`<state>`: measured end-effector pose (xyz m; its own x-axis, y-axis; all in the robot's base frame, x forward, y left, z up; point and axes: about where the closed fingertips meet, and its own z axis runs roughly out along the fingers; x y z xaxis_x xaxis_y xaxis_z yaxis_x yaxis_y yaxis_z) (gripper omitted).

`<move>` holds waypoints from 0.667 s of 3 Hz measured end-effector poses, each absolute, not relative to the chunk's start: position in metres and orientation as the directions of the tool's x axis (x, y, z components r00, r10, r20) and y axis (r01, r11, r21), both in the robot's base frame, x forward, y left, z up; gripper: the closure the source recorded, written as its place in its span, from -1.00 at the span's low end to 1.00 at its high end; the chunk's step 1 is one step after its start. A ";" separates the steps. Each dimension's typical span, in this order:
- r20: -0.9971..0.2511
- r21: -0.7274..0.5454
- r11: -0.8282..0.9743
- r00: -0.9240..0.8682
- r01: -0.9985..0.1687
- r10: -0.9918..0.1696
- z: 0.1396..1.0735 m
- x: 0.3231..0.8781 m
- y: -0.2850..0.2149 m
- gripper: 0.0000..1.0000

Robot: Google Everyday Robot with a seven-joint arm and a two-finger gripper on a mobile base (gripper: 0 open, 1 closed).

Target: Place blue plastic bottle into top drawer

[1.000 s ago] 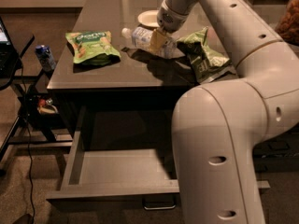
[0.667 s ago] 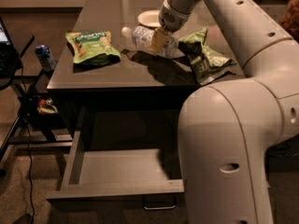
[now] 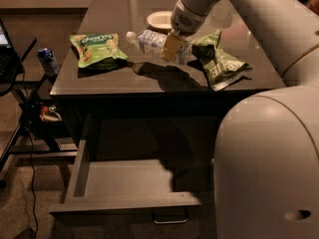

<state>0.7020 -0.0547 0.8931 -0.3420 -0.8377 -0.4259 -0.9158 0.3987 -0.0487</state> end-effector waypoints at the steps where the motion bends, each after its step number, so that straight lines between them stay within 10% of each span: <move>1: -0.426 -0.049 0.399 -0.342 -0.916 -0.838 0.893 0.702 -0.055 1.00; 2: -0.426 -0.034 0.397 -0.346 -0.917 -0.836 0.890 0.688 -0.056 1.00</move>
Offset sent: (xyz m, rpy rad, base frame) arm -0.0431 -0.0064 -0.0055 0.0131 0.0321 0.0021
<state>0.6882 -0.0557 0.8895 -0.3458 -0.8361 -0.4259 -0.9174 0.3966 -0.0336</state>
